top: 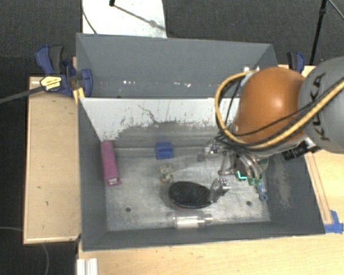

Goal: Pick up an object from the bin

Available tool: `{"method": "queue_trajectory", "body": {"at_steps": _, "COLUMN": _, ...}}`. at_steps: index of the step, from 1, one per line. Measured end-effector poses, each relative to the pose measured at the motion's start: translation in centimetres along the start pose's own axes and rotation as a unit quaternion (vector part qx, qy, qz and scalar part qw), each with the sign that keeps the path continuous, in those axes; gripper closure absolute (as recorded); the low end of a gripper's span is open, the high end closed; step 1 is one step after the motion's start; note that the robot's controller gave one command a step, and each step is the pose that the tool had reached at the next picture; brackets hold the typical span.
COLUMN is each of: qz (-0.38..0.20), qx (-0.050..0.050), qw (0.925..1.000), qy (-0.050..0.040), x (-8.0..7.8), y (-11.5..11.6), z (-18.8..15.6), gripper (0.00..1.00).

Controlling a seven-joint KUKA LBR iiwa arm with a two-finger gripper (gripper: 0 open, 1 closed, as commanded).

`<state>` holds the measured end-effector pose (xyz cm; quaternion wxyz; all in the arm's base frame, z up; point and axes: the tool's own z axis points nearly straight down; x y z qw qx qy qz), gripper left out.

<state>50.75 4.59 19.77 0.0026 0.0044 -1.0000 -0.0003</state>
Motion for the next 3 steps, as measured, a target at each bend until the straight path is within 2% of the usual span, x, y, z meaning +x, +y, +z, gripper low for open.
{"method": "queue_trajectory", "body": {"at_steps": 1, "qz": -0.233, "qx": 0.003, "qw": 0.9723, "qy": -0.0179, "x": -1.2, "y": 2.6, "z": 12.0, "gripper": 0.0}}
{"method": "queue_trajectory", "body": {"at_steps": 2, "qz": -0.231, "qx": 0.002, "qw": 0.9729, "qy": -0.0176, "x": -1.2, "y": 2.6, "z": 11.8, "gripper": 1.0}}
{"method": "queue_trajectory", "body": {"at_steps": 3, "qz": -0.321, "qx": 0.002, "qw": 0.947, "qy": -0.0073, "x": -2.3, "y": 4.6, "z": -1.3, "gripper": 1.0}}
